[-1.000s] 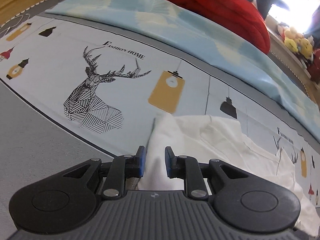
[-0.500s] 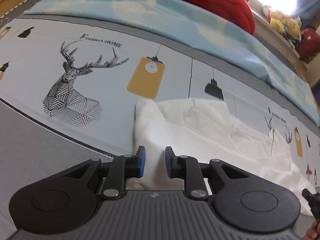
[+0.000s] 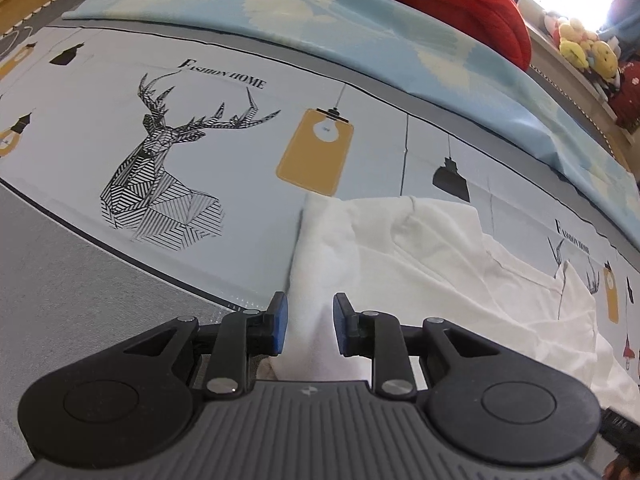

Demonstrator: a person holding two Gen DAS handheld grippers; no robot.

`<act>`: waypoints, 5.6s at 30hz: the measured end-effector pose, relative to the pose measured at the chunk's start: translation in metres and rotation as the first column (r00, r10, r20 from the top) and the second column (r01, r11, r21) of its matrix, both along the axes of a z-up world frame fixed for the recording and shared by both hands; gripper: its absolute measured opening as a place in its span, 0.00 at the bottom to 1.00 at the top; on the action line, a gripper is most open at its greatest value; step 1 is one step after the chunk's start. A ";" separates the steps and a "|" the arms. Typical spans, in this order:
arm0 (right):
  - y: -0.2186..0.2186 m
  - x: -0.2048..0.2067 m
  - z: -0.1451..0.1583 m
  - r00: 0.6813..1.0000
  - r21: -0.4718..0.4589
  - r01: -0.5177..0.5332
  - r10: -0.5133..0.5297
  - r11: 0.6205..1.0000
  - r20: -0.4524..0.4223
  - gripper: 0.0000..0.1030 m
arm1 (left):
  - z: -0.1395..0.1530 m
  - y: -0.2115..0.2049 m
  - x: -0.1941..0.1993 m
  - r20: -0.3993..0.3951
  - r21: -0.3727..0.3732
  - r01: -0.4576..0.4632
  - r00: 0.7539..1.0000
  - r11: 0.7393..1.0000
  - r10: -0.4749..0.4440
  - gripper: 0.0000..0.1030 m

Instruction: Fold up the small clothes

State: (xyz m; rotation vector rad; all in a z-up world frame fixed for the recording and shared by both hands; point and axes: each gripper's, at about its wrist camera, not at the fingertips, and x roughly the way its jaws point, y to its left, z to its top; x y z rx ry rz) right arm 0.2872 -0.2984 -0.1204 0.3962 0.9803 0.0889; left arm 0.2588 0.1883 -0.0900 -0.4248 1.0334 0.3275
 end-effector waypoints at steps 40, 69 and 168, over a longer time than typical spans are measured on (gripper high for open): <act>-0.040 0.002 0.017 0.983 -0.101 0.171 -0.163 0.980 0.085 0.10 | -0.040 -0.037 -0.003 -0.168 -0.010 0.206 0.964 0.979 -0.204 0.33; -0.031 -0.011 0.047 0.950 -0.164 0.204 -0.155 0.965 0.270 0.06 | -0.012 -0.041 -0.007 -0.031 -0.018 0.283 0.959 0.959 -0.283 0.26; -0.037 0.015 -0.009 0.962 -0.128 0.212 -0.230 0.969 -0.147 0.31 | 0.007 -0.043 -0.002 0.028 0.089 -0.092 0.996 0.992 0.090 0.20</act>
